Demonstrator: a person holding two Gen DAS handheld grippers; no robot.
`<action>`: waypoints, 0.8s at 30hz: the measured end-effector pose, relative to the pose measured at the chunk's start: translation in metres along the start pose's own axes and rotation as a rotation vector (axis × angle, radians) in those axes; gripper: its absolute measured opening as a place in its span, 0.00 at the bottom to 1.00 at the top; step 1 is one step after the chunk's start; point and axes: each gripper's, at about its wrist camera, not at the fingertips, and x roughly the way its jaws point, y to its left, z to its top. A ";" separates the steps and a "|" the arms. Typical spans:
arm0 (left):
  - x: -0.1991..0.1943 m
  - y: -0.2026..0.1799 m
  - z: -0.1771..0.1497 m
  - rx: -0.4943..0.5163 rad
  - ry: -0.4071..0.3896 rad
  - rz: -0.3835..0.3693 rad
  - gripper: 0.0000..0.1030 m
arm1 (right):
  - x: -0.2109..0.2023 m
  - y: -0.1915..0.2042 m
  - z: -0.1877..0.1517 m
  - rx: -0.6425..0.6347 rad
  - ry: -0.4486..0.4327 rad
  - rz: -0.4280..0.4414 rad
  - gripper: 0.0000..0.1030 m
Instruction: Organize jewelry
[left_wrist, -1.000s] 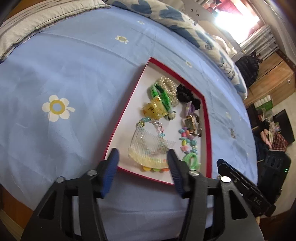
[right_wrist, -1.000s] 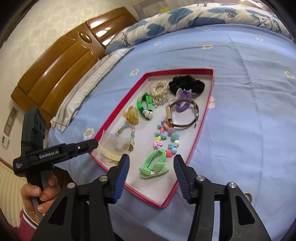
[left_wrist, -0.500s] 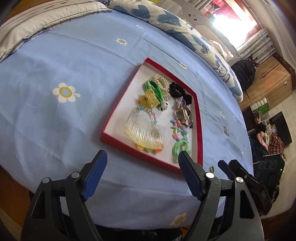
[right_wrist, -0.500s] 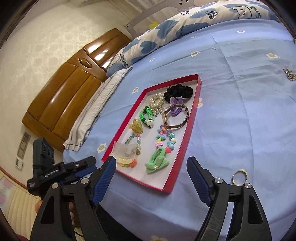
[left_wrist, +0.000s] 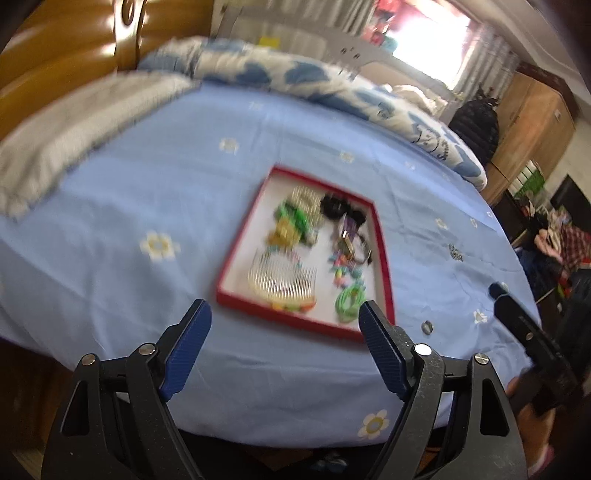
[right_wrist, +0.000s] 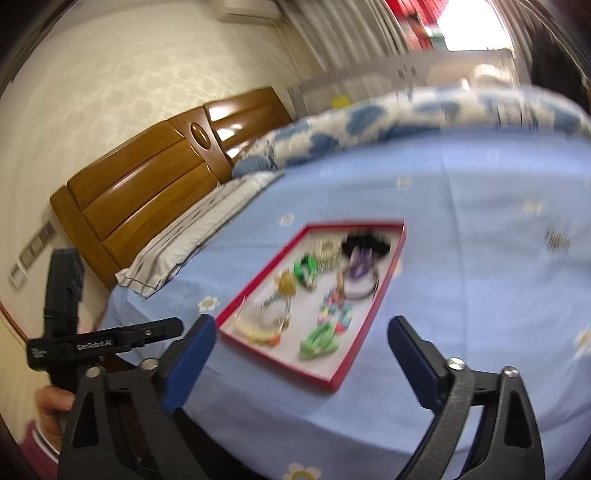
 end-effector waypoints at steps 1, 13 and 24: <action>-0.006 -0.002 0.004 0.013 -0.018 0.008 0.91 | -0.004 0.003 0.005 -0.020 -0.010 -0.007 0.97; -0.001 -0.002 -0.003 0.064 -0.078 0.150 1.00 | -0.011 0.010 0.022 -0.064 -0.020 -0.069 1.00; 0.027 -0.008 -0.045 0.127 -0.024 0.251 1.00 | 0.021 -0.013 -0.043 0.013 0.105 -0.114 1.00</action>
